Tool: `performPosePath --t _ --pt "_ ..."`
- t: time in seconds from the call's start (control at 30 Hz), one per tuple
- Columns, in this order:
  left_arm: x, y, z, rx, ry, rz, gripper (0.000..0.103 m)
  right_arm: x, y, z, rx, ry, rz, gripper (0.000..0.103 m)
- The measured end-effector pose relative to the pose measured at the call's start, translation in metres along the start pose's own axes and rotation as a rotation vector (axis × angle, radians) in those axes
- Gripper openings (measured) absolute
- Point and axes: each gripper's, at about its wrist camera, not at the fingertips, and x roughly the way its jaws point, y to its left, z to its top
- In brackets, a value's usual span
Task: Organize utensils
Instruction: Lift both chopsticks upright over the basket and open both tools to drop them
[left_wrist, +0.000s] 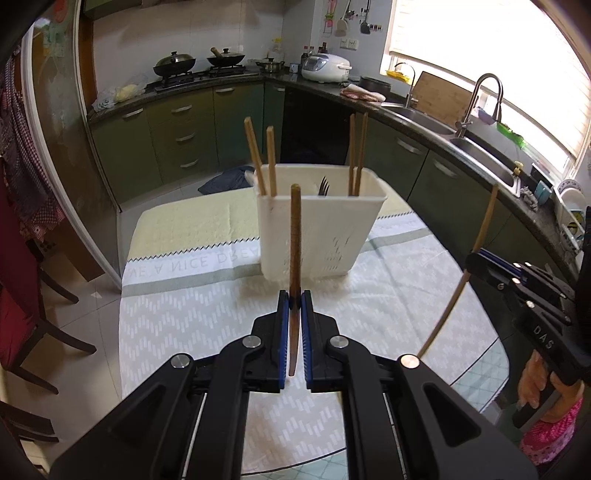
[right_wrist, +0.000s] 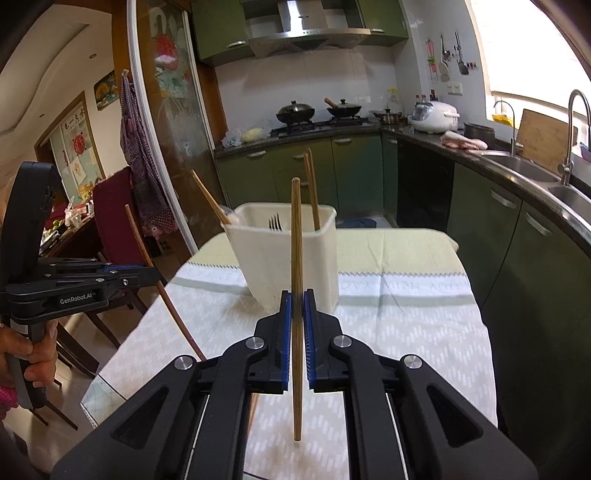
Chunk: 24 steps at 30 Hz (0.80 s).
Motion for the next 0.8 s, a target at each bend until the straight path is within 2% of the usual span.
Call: performPosePath --t 0.23,0.4,0.5,0.63,0.73,0.8 --pt "-0.033 -0.010 0.037 0.001 -0.069 -0.043 0.007 -0.019 0.011 0.045 -0.020 -0.095 0.011 0.007" --pt "-0.072 -0.024 0.078 0.031 -0.217 -0.039 0.007 -0.036 0.017 0.088 -0.017 -0.209 0.020 0.007" --pt "-0.082 -0.031 0.099 0.041 -0.290 -0.029 0.007 -0.041 0.020 0.113 -0.008 -0.289 0.021 0.007" --pt "-0.075 -0.032 0.119 0.039 -0.353 -0.013 0.007 -0.038 0.025 0.141 -0.004 -0.362 0.016 0.007" --pt "-0.058 -0.028 0.125 0.035 -0.365 0.009 0.007 -0.023 0.030 0.155 -0.033 -0.410 -0.034 0.007" --pt "-0.040 -0.023 0.128 0.026 -0.352 0.021 0.007 -0.008 0.029 0.161 -0.033 -0.400 -0.039 0.007"
